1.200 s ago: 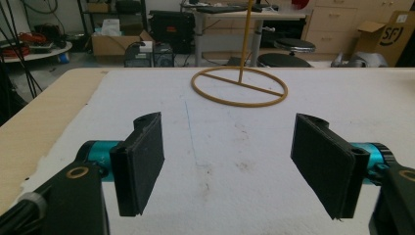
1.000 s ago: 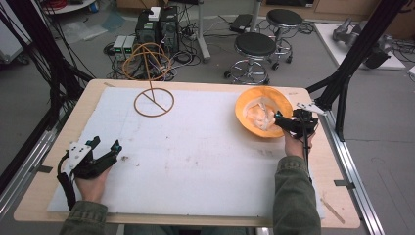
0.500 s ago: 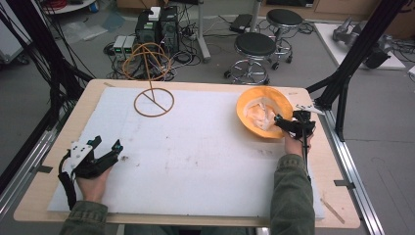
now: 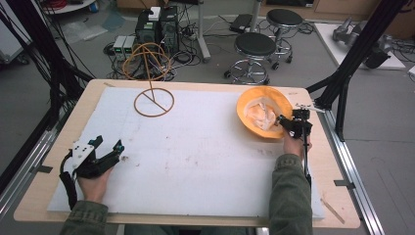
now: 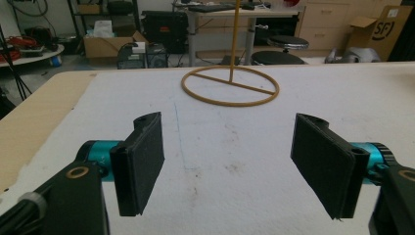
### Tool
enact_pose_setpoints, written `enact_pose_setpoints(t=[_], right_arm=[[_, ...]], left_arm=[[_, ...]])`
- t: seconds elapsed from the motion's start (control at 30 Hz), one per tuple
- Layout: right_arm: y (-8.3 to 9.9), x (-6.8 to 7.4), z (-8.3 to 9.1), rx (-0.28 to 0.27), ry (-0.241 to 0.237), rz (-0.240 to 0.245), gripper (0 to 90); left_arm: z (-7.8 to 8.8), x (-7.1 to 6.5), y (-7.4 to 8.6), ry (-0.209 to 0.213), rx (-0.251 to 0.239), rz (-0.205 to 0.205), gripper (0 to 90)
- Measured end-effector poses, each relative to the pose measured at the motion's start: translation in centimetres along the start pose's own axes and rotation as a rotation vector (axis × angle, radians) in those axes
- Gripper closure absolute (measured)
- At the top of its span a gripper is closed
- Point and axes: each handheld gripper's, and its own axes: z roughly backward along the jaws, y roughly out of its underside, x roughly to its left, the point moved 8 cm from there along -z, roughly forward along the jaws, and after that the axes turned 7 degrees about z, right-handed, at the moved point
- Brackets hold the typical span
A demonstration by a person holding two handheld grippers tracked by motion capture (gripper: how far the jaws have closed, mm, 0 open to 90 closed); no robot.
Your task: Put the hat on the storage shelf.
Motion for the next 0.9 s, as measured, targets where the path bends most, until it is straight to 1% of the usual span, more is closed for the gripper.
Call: enact_pose_setpoints(t=[0.03,0.1,0.2,0.23,0.27,0.3,0.4,0.5,0.63,0.7,0.73,0.77,0.9], right_arm=[[-0.1,0.1,0.1,-0.002,0.013,0.022,75.9],[-0.3,0.3,0.3,-0.016,0.018,0.031,85.5],[-0.5,0.4,0.5,-0.032,0.02,0.025,86.4],[-0.5,0.5,0.6,-0.033,0.026,0.034,86.5],[-0.7,0.5,0.8,-0.044,0.052,0.063,87.0],[-0.7,0.6,0.9,-0.048,0.057,0.078,87.1],[-1.0,1.0,1.1,-0.065,0.08,0.094,87.3],[-1.1,1.1,1.2,-0.077,0.085,0.098,87.4],[-1.2,1.3,1.4,-0.088,0.072,0.094,87.4],[-1.4,1.4,1.5,-0.104,0.048,0.08,87.4],[-1.5,1.4,1.5,-0.113,0.036,0.083,87.4],[-1.5,1.5,1.6,-0.123,0.02,0.072,87.4],[-1.4,1.4,1.9,-0.158,-0.008,0.054,87.4]], left_arm=[[0.0,0.0,0.0,0.001,-0.001,0.0,28.3],[0.0,-0.1,0.0,0.003,-0.002,0.0,28.3],[0.0,-0.1,0.0,0.004,-0.001,-0.002,28.3],[0.0,-0.1,0.0,0.003,-0.002,-0.002,28.3],[0.0,0.0,0.0,0.003,-0.003,-0.003,28.3],[0.1,0.0,0.0,0.003,-0.001,-0.004,28.3],[0.1,0.0,0.0,0.004,0.0,-0.003,28.3],[0.1,0.0,0.0,0.005,0.0,-0.006,28.3],[0.1,0.0,0.0,0.005,0.0,-0.006,28.3],[0.1,0.0,0.0,0.006,0.001,-0.005,28.3],[0.1,0.0,0.0,0.006,0.001,-0.005,28.3],[0.1,0.0,0.0,0.008,0.001,-0.003,28.3],[0.2,0.0,-0.1,0.007,-0.004,0.002,28.3]])
